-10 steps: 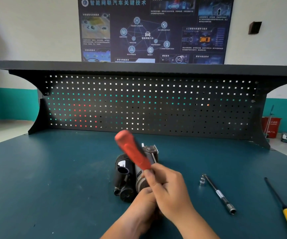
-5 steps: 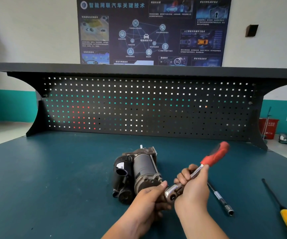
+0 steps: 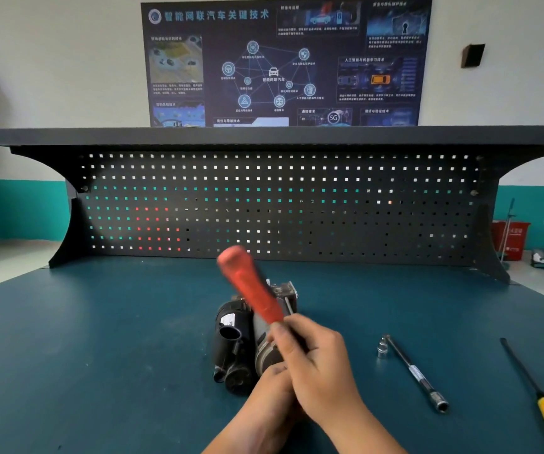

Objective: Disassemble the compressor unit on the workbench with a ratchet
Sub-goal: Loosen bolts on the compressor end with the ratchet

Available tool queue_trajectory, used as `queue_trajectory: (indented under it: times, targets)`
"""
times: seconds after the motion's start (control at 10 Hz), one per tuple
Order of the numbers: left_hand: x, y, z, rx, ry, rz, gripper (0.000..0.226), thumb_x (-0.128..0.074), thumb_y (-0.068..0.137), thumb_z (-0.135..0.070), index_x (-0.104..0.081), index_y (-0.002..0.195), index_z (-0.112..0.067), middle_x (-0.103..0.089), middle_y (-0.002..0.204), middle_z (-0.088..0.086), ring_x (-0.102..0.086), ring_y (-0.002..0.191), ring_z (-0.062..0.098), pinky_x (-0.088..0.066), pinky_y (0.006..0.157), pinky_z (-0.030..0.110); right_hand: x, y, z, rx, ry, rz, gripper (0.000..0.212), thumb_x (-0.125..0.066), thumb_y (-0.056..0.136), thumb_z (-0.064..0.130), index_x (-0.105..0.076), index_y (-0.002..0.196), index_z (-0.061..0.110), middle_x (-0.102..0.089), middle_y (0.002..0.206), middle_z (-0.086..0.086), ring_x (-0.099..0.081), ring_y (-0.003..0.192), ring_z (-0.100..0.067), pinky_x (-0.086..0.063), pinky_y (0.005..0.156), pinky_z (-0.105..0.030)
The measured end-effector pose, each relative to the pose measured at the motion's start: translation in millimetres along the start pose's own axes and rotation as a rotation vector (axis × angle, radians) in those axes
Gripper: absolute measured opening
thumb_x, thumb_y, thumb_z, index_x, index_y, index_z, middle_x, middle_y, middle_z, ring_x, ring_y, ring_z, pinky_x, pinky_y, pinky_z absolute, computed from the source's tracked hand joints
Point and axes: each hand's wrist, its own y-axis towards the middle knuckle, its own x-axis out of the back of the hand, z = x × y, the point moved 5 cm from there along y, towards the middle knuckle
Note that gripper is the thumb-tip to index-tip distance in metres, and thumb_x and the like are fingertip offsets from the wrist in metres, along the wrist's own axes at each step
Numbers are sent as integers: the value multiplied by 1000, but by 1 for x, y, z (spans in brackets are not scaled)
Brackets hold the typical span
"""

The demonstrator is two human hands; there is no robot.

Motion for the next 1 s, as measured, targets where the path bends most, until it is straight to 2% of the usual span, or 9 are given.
queue_trajectory:
  times: [0.1, 0.2, 0.3, 0.5, 0.6, 0.7, 0.8, 0.9, 1.0]
  targets:
    - [-4, 2, 1, -1, -92, 15, 32, -56, 87, -9, -55, 56, -15, -50, 46, 0, -46, 39, 9, -23, 44, 22, 16, 0, -12, -289, 460, -299, 36, -55, 88, 42, -52, 62, 18, -37, 45, 8, -32, 41, -6, -27, 43, -20]
    - [-7, 4, -3, 13, -130, 8, 28, -62, 78, -31, -54, 54, -18, -55, 48, 1, -51, 38, 9, -23, 40, 19, 31, -6, -38, -609, 779, -641, 40, -36, 99, 40, -42, 66, 18, -31, 42, 9, -27, 36, -6, -24, 45, -23]
    - [-6, 4, -5, 11, -83, 14, 28, -64, 65, -40, -60, 49, -18, -62, 54, 5, -58, 44, 11, -24, 39, 19, 33, -9, -50, -740, 987, -774, 43, -31, 100, 44, -40, 66, 19, -30, 40, 9, -26, 33, -6, -24, 46, -24]
    - [-6, -4, -6, 23, -34, 11, 24, -59, 85, -29, -53, 65, -17, -58, 51, -3, -54, 41, 7, -22, 37, 17, 25, 5, -26, -357, 627, -418, 41, -42, 95, 41, -50, 68, 11, -33, 43, 10, -27, 39, -6, -25, 38, -16]
    - [-9, -4, -11, -105, 21, 39, 23, -56, 87, -15, -54, 64, -14, -53, 51, 1, -50, 45, 10, -30, 44, 21, 10, 3, -6, -62, 232, -56, 37, -49, 88, 50, -58, 71, 18, -45, 49, 4, -39, 45, -8, -33, 45, -26]
    - [-11, -9, -54, -436, -812, 39, 23, -55, 88, 8, -65, 67, 5, -56, 68, 8, -51, 64, 10, -41, 65, 13, -8, -4, 2, 139, -241, 171, 34, -43, 83, 62, -55, 87, 30, -58, 71, 7, -51, 60, -8, -42, 58, -34]
    - [-6, -7, -55, -301, -904, 22, 9, -68, 77, 6, -62, 70, 8, -51, 70, 10, -47, 67, 10, -37, 66, 18, -5, -3, 3, 79, -143, 56, 38, -44, 80, 63, -56, 82, 26, -57, 65, 7, -51, 58, -8, -42, 58, -32]
    - [-2, 7, -6, -143, -28, 34, 19, -66, 76, -7, -55, 61, -9, -41, 65, 9, -37, 53, 16, -25, 50, 26, 13, 0, -6, -173, 302, -220, 37, -49, 84, 48, -51, 62, 18, -44, 48, 7, -38, 46, -4, -32, 46, -19]
    - [-3, 12, -1, -59, -130, 36, 26, -64, 73, -29, -54, 53, -16, -40, 54, 4, -34, 45, 10, -20, 41, 20, 30, -3, -31, -516, 671, -551, 41, -41, 97, 41, -44, 65, 16, -32, 43, 10, -28, 39, -8, -27, 40, -18]
